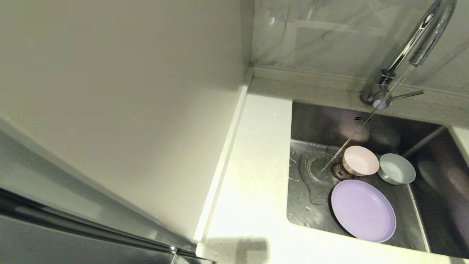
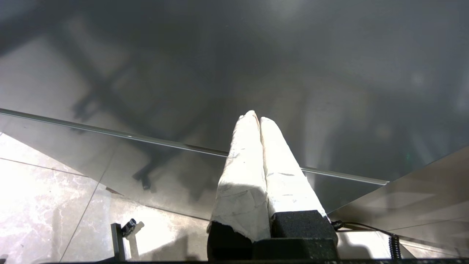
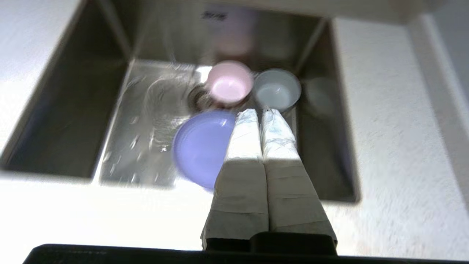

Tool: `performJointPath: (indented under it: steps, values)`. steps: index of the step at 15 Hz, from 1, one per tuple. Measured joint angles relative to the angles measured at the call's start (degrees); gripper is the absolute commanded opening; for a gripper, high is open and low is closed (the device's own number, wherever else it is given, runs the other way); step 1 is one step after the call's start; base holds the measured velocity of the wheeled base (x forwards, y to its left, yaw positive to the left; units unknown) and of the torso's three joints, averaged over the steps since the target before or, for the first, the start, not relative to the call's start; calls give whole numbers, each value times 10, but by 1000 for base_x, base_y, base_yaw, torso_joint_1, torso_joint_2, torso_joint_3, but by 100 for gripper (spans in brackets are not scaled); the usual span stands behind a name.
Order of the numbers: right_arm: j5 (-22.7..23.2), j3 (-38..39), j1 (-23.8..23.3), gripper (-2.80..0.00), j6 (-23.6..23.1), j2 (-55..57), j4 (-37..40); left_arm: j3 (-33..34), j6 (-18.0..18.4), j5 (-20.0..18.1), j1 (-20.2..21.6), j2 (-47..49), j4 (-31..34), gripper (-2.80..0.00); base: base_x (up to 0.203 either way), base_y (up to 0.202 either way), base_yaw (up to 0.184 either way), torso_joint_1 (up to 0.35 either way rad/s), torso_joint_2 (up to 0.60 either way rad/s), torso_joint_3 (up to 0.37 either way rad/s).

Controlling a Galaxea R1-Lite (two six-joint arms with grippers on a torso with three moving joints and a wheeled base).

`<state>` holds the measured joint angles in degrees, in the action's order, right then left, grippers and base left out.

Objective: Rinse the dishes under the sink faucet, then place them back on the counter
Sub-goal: Wait for the water to rinse the bowl

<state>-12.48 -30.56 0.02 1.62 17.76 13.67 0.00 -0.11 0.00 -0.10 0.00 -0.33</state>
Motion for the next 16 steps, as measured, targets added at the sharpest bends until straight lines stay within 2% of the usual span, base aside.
performJointPath:
  steps: [2,4,6,8,11,13,15,16]
  values:
    - [16,12,0,-280,-9,-65,57,0,0,0,0,0,0,-280,0,0,0,0,0,0]
    - [22,31,0,-280,1,-116,106,0,0,0,0,0,0,-280,0,0,0,0,0,0]
    - [30,67,0,-280,5,-153,116,0,0,0,0,0,0,-280,0,0,0,0,0,0]
    - [33,118,0,-280,2,-169,77,0,0,0,0,0,0,-280,0,0,0,0,0,0]
    - [42,218,0,-280,-31,-178,-33,0,0,0,0,0,0,-280,0,0,0,0,0,0]
    - [77,265,0,-280,-46,-179,-117,0,0,0,0,0,0,-280,0,0,0,0,0,0]
    - [118,290,0,-280,-48,-179,-137,0,0,0,0,0,0,-280,0,0,0,0,0,0]
    - [123,298,0,-280,-44,-180,-135,0,0,0,0,0,0,-280,0,0,0,0,0,0]
